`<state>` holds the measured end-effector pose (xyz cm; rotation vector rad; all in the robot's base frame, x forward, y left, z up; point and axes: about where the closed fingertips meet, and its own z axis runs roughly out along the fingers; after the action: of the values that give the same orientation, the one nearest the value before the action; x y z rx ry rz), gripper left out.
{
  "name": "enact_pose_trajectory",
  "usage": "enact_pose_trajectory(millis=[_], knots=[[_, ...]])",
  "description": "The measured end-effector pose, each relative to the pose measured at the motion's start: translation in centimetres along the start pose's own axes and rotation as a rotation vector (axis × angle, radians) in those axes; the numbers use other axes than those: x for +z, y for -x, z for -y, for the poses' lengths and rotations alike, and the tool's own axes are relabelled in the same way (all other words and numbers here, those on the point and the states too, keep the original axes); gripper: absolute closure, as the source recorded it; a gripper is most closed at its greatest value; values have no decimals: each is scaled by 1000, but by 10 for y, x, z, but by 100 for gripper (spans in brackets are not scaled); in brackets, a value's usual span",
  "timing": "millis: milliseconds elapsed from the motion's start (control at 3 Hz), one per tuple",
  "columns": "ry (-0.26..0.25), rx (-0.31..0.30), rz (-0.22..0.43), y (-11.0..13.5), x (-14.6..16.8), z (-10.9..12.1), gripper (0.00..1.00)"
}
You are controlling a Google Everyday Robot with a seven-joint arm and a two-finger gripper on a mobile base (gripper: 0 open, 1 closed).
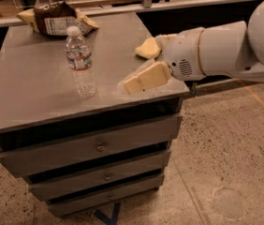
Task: Knock water bottle over
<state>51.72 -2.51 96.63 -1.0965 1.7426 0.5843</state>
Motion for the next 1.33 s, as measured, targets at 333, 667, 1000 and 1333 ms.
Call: enact_pose_trajectory(millis=[333, 667, 1000, 1333], knots=[[-45, -7, 42, -4, 13, 4, 0], [-71, -9, 103, -3, 27, 8, 0], [-30, -14, 171, 0, 51, 4, 0], [55, -19, 232, 4, 80, -4, 0]])
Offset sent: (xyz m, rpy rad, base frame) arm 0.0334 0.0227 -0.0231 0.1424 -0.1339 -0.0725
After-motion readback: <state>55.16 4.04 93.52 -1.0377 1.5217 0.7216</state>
